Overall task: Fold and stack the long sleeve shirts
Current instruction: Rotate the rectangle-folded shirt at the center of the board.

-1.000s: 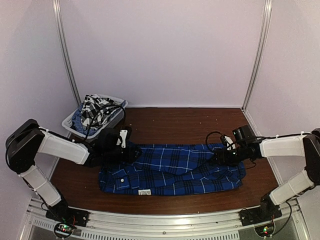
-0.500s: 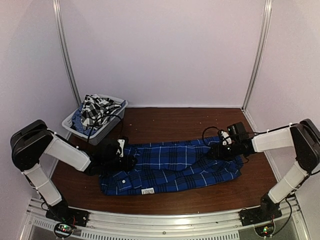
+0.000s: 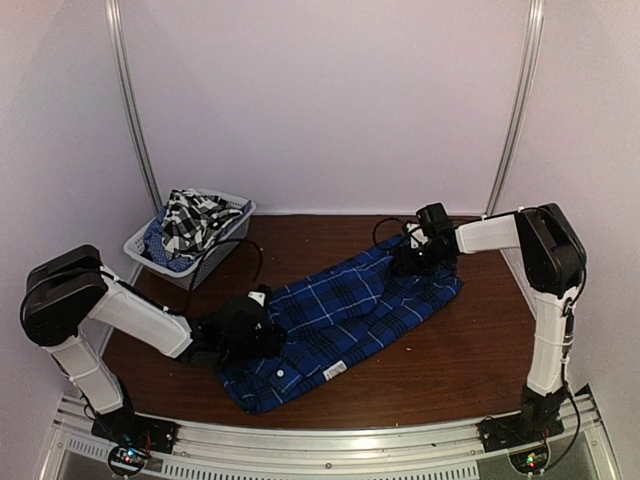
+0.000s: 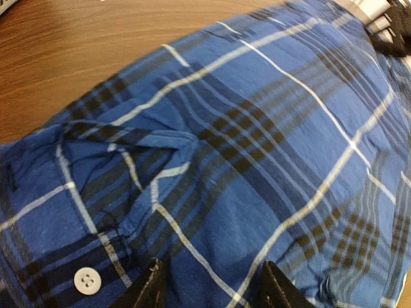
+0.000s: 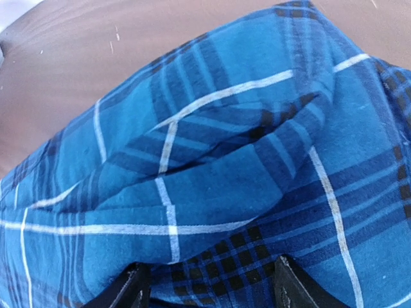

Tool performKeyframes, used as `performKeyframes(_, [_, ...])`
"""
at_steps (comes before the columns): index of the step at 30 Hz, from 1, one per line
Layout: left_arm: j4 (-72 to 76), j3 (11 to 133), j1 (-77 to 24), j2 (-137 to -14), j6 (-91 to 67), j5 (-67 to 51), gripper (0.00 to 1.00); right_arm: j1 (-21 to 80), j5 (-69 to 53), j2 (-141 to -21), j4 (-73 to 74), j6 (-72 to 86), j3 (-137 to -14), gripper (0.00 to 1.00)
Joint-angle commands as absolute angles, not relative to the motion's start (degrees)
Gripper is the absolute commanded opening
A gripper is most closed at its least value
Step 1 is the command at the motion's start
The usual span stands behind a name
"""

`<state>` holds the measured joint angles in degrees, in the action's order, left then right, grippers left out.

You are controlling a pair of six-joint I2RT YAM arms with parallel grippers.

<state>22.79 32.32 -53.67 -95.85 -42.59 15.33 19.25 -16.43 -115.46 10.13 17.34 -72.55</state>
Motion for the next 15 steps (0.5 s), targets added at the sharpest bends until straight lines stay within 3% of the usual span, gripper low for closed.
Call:
performKeyframes(1, [15.4, 34.8, -58.4, -97.1, -42.8, 19.8, 0.52, 19.1, -15.8, -125.5, 21.8, 9.8, -83.6, 0.67])
performKeyframes(8, [12.4, 39.8, -65.7, -96.9, -37.0, 25.6, 0.53, 19.1, -14.4, -131.4, 25.6, 3.8, -96.2, 0.67])
performKeyframes(15, [18.4, 39.5, -67.8, -93.3, -32.1, 25.7, 0.56, 19.1, -7.3, -120.1, 23.7, 3.4, -89.0, 0.67])
